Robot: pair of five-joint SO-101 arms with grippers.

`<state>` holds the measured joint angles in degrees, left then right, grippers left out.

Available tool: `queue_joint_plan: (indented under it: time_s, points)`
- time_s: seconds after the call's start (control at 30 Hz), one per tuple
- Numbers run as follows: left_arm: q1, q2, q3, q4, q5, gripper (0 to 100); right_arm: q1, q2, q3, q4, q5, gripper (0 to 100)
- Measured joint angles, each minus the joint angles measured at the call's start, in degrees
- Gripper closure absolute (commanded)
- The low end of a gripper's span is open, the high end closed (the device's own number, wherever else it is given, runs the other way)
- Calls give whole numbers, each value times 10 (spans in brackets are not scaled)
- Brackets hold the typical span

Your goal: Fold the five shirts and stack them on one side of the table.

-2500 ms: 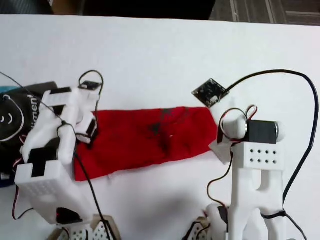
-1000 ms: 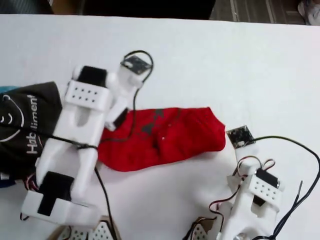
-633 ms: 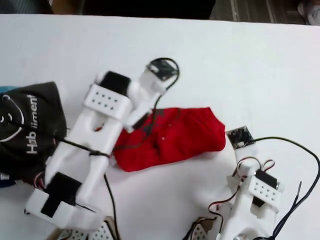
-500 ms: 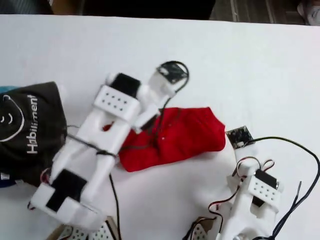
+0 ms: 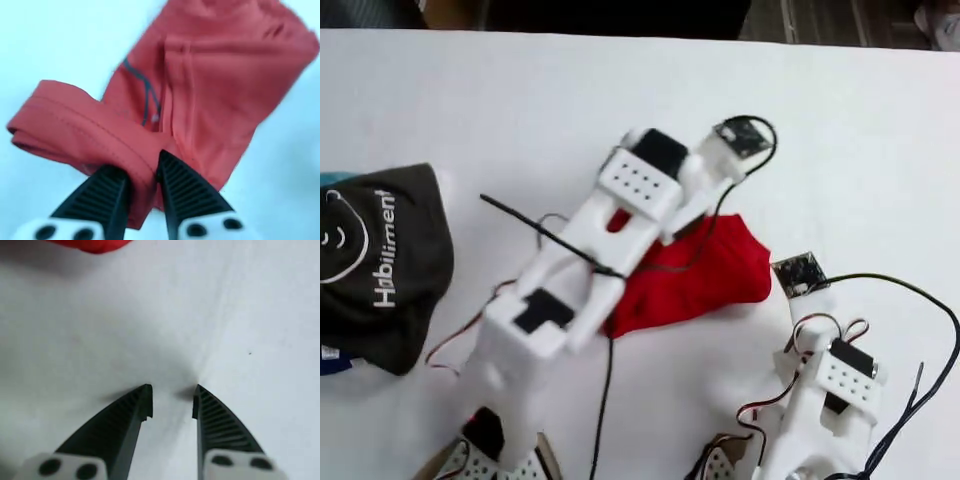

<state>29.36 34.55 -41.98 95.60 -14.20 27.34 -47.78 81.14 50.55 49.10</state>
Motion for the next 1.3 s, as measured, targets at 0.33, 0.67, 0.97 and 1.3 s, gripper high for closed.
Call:
queue_joint_plan:
  time_s: [0.33, 0.67, 0.97, 1.3]
  points:
    - [65, 200, -243, 41, 52, 976, 0, 0, 1, -4, -25, 854]
    - [72, 229, -283, 45, 52, 950, 0, 0, 1, -4, -25, 854]
    - [71, 229, -283, 45, 50, 723, 0, 0, 1, -4, -25, 854]
    - [-72, 145, -289, 57, 40, 732, 0, 0, 1, -4, -28, 854]
